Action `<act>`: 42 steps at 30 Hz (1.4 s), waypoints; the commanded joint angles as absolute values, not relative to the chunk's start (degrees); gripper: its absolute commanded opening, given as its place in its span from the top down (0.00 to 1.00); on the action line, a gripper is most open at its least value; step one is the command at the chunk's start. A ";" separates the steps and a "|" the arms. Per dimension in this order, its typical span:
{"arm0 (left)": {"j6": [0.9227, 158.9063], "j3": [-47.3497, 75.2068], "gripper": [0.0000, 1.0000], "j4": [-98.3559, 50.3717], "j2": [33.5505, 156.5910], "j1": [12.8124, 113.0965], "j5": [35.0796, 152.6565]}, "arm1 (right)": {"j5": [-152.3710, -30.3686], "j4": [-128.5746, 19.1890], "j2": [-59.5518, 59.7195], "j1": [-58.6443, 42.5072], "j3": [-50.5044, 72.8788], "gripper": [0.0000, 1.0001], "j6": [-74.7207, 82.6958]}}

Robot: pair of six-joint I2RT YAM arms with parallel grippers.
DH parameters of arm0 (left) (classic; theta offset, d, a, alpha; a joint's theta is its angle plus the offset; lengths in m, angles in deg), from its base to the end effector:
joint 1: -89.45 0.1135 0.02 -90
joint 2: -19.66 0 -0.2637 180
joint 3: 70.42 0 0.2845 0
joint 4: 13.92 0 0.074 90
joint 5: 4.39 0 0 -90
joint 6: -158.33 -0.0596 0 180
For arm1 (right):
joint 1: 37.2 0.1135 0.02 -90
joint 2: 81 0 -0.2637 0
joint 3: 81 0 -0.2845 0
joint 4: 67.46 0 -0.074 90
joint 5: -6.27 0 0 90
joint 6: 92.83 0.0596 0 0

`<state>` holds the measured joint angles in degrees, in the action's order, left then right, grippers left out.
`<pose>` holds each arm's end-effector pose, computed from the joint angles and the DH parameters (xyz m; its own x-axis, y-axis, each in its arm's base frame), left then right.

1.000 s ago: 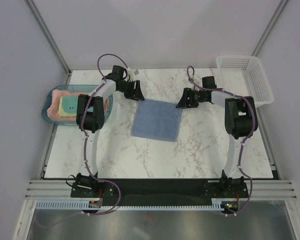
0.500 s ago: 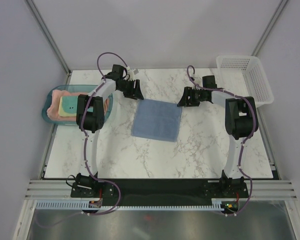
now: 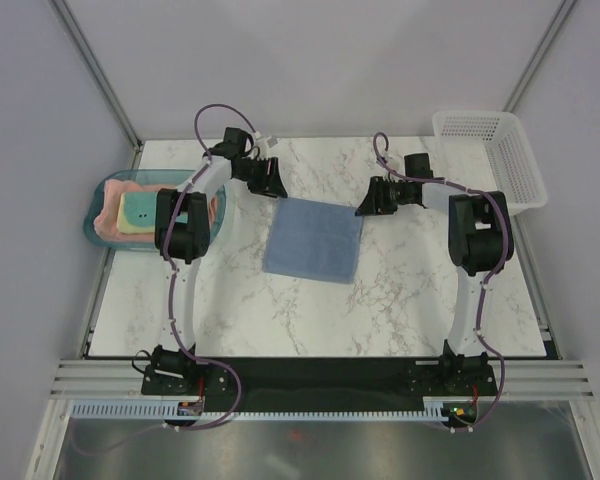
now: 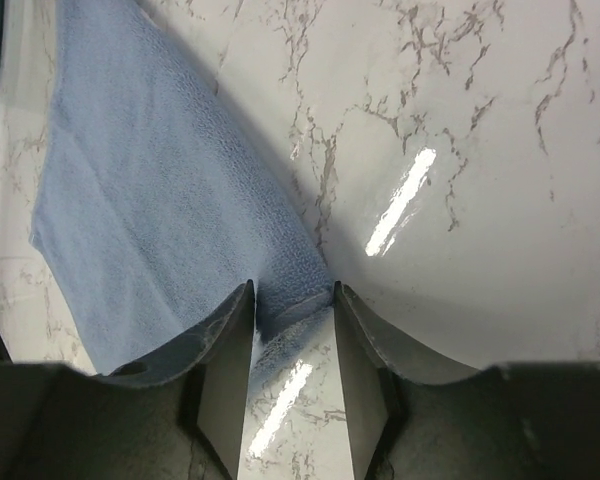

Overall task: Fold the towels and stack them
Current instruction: Fold the towel

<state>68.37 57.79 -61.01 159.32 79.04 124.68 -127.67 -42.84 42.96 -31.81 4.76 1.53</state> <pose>0.5466 -0.1386 0.1251 -0.8393 0.1536 -0.5215 0.4632 0.7043 -0.5380 0.4765 0.0865 0.0962 -0.8423 -0.0245 -0.5384 -0.4075 0.6827 0.6065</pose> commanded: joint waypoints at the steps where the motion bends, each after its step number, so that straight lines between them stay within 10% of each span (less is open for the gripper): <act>1: 65.79 61.02 0.48 -62.83 160.55 79.61 128.32 | -129.69 -42.81 45.04 -31.92 3.24 0.56 -0.45; 13: 62.54 64.45 0.50 -66.17 161.78 80.66 128.76 | -132.42 -42.46 47.15 -33.24 0.95 0.89 -1.16; 37: 67.72 62.34 0.51 -66.61 161.08 77.24 117.52 | -136.73 -42.72 48.56 -33.24 -2.21 0.97 -0.28; 42: 67.10 63.49 0.64 -66.53 161.78 77.15 120.22 | -136.81 -42.72 48.29 -33.24 -2.56 0.95 -0.28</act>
<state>66.47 62.70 -66.37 161.81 77.20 119.78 -134.51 -41.25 48.32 -33.08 -0.29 0.79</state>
